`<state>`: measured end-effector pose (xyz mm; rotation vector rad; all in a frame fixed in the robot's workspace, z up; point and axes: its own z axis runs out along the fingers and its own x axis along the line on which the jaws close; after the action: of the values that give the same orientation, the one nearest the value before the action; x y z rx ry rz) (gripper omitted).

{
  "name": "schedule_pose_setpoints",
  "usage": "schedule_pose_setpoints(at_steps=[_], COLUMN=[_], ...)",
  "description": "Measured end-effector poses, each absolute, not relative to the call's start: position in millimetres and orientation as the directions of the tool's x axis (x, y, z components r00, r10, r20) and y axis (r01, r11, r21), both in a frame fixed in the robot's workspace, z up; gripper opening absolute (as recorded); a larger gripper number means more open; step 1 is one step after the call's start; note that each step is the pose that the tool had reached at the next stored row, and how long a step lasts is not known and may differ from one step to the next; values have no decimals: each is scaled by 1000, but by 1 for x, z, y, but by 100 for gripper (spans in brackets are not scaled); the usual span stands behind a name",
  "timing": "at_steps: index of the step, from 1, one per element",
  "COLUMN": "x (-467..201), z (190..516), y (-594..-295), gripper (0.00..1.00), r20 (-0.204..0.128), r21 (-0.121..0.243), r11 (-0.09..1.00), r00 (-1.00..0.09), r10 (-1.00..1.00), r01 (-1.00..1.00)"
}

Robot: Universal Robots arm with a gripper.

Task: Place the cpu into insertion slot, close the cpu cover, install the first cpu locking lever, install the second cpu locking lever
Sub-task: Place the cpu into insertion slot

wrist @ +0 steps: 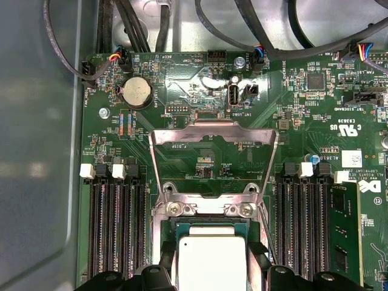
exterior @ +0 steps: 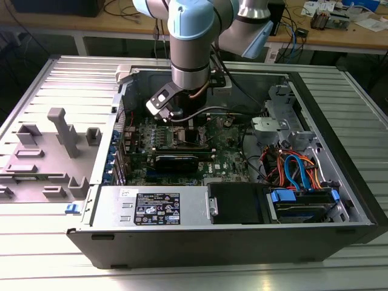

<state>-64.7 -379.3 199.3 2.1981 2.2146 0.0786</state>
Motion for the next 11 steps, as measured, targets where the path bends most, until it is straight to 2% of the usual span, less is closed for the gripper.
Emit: schedule_pose_setpoints(at_steps=[11], x=[-65], z=[202], y=[-379], gripper=[54], r20=[21], r21=[50], r11=[7], r00=[-8], r10=[1000], r01=[999])
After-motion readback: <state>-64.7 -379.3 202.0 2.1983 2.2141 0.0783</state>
